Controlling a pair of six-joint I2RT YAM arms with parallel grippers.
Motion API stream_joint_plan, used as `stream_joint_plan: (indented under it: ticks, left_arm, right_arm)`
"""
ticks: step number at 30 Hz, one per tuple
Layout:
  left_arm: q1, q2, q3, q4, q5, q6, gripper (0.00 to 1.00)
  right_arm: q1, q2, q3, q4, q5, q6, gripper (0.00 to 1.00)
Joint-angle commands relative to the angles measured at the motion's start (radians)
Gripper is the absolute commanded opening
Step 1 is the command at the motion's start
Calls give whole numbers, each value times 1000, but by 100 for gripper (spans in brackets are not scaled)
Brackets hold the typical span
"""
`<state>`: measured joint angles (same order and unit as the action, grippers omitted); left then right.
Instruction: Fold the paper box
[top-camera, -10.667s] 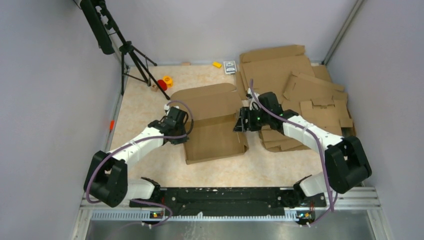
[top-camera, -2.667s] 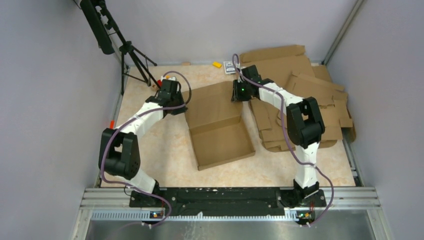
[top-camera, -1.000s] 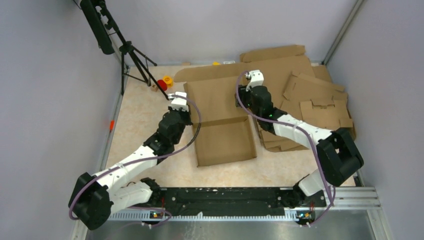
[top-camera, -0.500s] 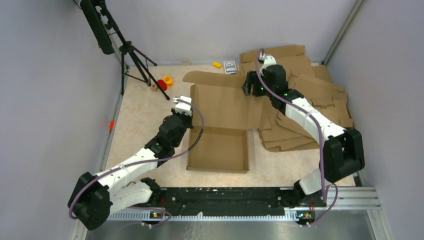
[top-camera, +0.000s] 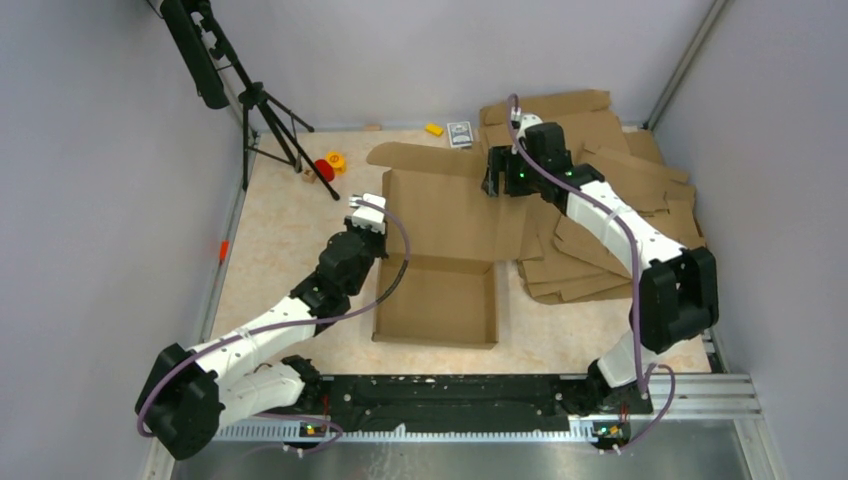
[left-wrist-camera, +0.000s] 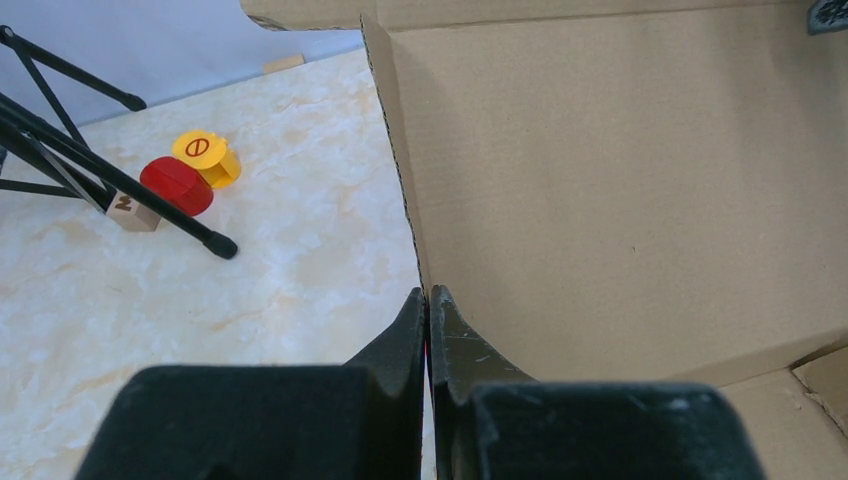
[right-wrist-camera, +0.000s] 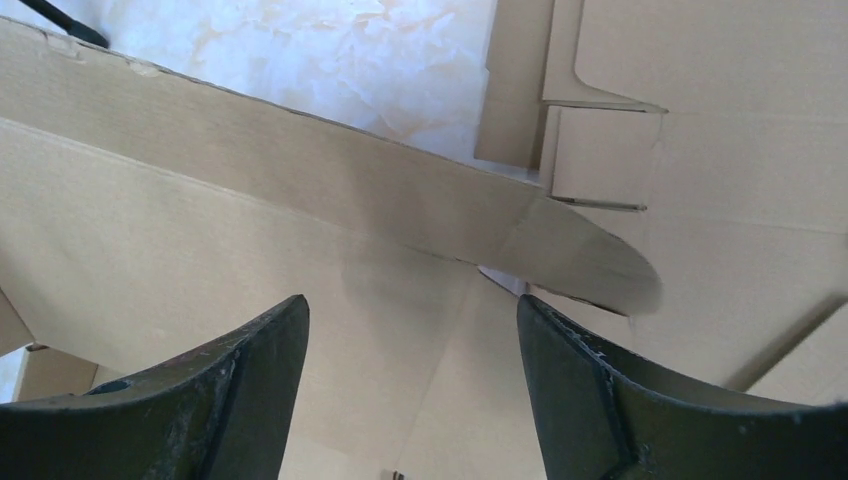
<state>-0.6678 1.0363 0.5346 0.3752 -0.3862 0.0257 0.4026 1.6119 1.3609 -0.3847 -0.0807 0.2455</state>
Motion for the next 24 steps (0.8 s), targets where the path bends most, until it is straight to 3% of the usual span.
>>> stream_joint_plan:
  ticks: [1,4,14,24]
  left_arm:
    - [-9,-19,-6,58,-12,14,0]
    - [-9,-24,-12,64,-9,13,0]
    - [-11,-36,-17,63,-11,6,0]
    - [-12,-25,-19,64,-9,4,0]
  right_arm:
    - [-39,-114,-14,-21,-26,-33,77]
    - [-68,-137,-38,-40,4,-34,79]
    - [-160,-45,-53,-9,-179,22,78]
    - [-160,-11,-53,22,-306,73,44]
